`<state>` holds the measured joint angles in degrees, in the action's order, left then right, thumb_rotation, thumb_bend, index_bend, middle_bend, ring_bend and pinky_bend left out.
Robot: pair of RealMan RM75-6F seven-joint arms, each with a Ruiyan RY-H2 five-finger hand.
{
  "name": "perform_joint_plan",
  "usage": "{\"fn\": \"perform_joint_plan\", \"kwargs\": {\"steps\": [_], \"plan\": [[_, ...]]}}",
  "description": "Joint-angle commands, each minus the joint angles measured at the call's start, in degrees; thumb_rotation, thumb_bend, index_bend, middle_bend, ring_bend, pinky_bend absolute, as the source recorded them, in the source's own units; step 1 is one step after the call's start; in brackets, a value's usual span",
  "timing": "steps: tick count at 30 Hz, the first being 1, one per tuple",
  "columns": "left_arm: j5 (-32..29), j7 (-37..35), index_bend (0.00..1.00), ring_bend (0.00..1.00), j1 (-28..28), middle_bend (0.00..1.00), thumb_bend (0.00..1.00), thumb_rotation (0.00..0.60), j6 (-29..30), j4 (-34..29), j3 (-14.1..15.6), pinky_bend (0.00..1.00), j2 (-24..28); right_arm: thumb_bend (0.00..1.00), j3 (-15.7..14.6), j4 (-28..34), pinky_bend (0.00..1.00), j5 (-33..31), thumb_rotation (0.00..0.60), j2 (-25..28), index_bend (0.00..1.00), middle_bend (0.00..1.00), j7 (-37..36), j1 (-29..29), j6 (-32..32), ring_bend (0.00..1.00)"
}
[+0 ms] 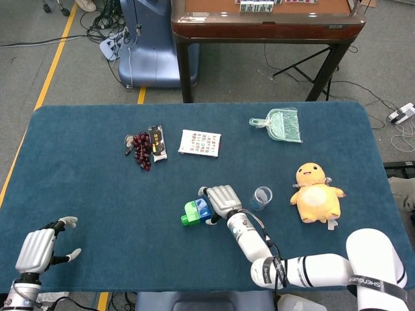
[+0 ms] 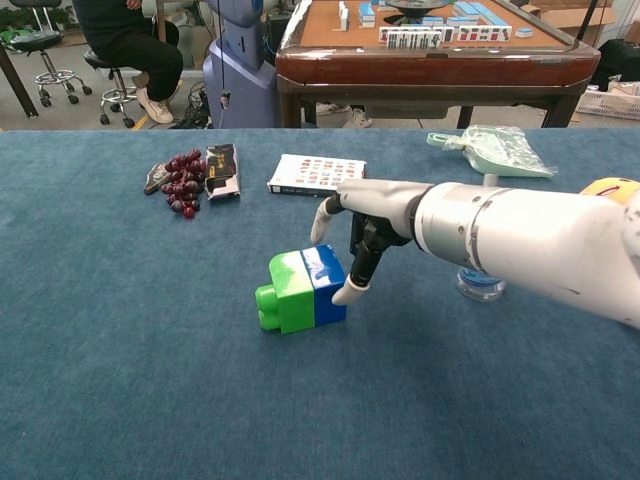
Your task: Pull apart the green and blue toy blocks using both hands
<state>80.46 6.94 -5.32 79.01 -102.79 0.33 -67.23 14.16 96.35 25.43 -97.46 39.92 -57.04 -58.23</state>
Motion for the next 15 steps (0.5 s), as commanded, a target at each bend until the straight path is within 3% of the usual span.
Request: {"fn": "perform_joint_plan", "kwargs": {"steps": [1,15], "plan": [[-0.03,-0.11,0.34,0.36,0.06,0.35,0.16,0.6,-0.08,0.12,0.1,0.44,-0.06,0.0,-0.02,-0.42,1.0,0.13,0.6,-0.37,0.28,1.0,-0.43,-0.23,-0.22,0.99],[-0.02,-0.4,0.34,0.36,0.14,0.35,0.16,0.6,-0.32,0.57,0.31,0.44,-0.42,0.0,-0.5,-2.2,1.0,0.87,0.6,-2.04,0.34,1.0,-1.54,-1.21,-0.55,0.99]]}}
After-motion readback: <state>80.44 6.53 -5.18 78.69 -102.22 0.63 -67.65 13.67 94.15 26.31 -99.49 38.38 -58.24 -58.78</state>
